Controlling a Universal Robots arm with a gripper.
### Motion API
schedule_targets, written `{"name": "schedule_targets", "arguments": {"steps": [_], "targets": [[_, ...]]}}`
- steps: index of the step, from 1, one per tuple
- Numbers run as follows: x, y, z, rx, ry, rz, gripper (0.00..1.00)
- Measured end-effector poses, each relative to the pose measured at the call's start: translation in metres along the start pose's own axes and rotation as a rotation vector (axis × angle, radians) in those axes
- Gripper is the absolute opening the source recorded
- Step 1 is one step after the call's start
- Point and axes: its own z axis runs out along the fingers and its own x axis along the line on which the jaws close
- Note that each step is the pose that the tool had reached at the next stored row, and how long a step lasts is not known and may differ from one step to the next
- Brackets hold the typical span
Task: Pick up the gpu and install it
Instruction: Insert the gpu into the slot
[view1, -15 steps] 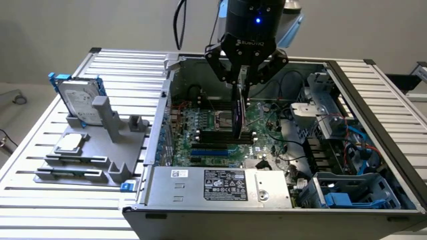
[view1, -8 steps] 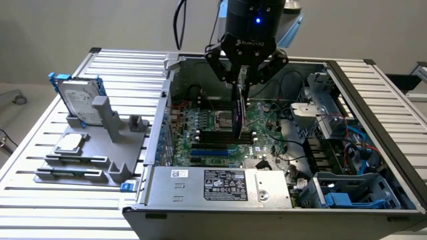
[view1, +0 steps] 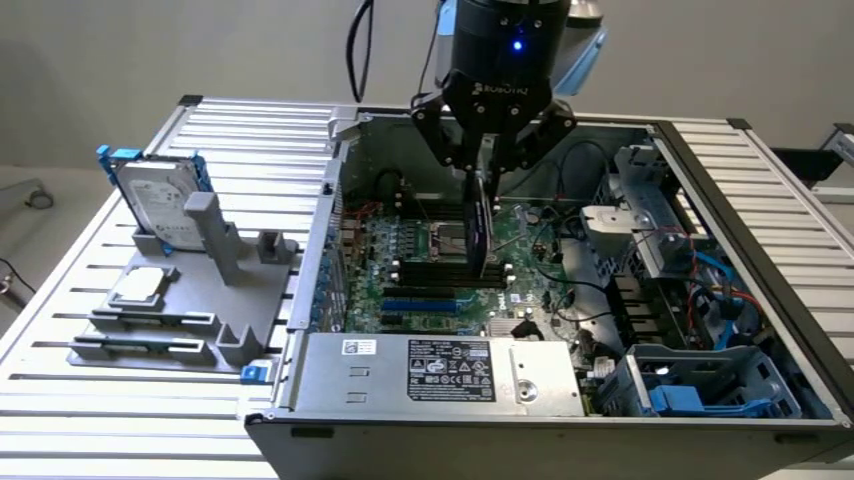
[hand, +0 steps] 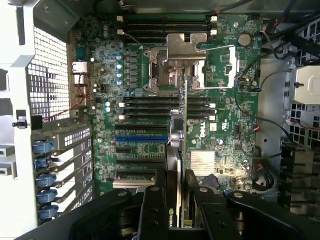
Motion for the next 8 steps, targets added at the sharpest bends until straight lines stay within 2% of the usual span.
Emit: {"name": "schedule_targets", "arguments": {"steps": [3,8], "targets": [[0.0000,0.0001,0.0027,0.0006,-0.0050,-0.055,0.26],[-0.0001,0.0001,0.0074,0.0012,-0.0077,-0.146,0.26]]}}
